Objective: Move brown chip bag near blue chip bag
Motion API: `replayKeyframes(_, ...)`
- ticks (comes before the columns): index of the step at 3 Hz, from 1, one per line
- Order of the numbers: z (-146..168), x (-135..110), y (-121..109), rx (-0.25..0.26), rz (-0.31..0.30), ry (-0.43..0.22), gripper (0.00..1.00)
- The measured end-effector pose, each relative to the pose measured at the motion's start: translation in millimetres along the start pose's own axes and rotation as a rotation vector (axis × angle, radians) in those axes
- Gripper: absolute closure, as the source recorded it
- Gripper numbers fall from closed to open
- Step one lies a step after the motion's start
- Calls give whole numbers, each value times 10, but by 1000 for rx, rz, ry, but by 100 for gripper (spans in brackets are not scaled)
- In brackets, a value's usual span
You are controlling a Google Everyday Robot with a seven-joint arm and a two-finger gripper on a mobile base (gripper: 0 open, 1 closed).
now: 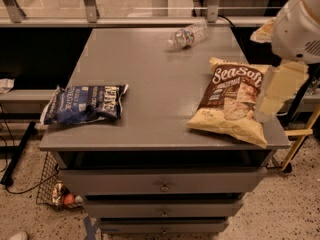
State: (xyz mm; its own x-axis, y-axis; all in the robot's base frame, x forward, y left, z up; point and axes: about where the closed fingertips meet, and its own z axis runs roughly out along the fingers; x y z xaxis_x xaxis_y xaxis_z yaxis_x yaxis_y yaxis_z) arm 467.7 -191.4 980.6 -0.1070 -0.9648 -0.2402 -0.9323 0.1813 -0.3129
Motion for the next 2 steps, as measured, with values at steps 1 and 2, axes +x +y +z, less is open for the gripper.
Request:
replayKeyframes(1,337,-101,-107,-48,-50,-18,0)
replayKeyframes(2,651,-193,-136,-97,-85,-26,0)
